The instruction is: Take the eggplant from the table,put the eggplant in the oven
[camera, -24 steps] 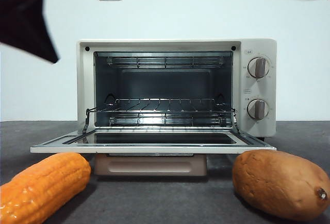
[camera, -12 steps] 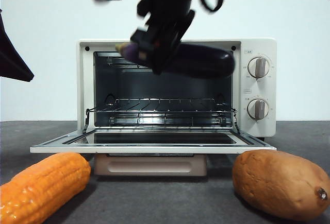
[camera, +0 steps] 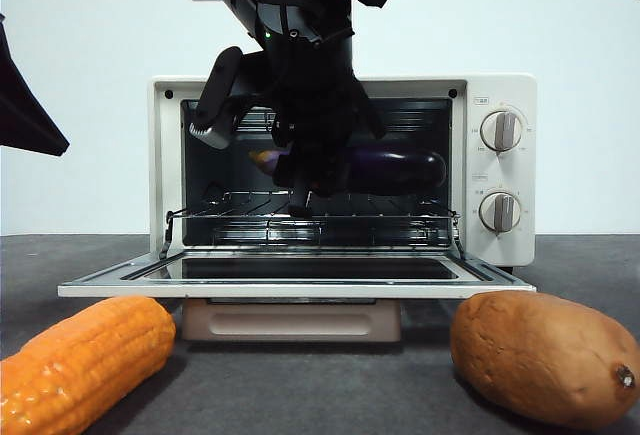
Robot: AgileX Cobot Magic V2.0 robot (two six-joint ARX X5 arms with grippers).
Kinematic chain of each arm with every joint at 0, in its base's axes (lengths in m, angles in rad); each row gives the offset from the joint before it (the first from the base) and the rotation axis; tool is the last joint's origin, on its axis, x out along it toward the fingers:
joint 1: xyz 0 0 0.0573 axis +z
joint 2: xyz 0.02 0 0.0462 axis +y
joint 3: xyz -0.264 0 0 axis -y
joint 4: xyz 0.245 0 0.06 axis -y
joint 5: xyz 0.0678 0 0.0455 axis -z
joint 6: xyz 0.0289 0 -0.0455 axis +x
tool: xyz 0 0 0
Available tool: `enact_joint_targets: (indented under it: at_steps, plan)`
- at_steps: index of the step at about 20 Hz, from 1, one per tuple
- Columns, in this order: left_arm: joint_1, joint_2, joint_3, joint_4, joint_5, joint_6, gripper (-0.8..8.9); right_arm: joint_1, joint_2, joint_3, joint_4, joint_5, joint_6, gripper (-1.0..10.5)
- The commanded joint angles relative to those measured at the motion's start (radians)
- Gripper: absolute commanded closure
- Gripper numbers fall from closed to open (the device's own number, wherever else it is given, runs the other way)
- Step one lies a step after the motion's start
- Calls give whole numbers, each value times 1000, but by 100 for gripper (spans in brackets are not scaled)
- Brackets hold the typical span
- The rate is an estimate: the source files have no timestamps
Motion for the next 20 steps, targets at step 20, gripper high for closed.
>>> enact_joint_targets:
  at_steps: [20]
  plan:
    - [0,10,6,11,-124,30,808,75,-18,22,-49,-6,185,688]
